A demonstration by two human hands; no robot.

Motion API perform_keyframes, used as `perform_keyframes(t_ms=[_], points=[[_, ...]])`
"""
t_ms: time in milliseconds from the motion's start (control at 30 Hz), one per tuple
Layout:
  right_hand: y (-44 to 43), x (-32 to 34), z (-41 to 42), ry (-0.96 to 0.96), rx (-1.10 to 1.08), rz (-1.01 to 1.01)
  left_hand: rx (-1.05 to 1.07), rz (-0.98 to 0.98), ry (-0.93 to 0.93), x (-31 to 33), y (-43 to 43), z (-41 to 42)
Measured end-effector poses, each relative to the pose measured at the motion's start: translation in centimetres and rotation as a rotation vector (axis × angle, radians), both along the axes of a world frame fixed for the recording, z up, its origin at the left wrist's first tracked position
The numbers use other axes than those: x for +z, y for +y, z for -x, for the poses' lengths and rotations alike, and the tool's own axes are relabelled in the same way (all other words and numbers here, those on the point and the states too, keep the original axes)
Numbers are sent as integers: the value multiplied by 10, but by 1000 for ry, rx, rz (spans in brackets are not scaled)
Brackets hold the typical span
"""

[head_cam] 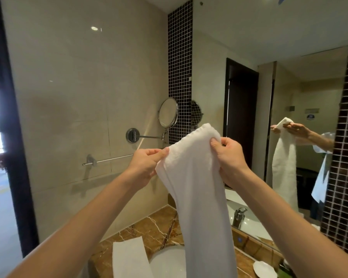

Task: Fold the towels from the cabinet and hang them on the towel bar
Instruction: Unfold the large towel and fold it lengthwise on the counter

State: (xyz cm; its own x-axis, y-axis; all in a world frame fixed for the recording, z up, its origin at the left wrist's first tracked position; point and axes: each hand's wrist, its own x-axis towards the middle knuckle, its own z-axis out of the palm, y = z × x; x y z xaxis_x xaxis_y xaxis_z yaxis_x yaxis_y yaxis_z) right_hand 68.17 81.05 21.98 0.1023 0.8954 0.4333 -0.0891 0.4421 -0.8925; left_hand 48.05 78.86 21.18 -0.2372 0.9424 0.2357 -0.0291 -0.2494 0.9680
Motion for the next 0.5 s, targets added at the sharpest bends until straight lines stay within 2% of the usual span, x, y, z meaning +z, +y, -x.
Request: perform_keyframes(t_ms=[233, 333, 433, 500], points=[[1, 9, 4, -15, -13, -17, -13, -5, 167, 2, -6, -3], [2, 11, 4, -8, -23, -4, 44, -29, 148, 7, -5, -3], [3, 9, 2, -37, -45, 4, 65, 76, 201, 14, -5, -1], [3, 7, 2, -61, -60, 7, 20, 172, 174, 17, -5, 3]])
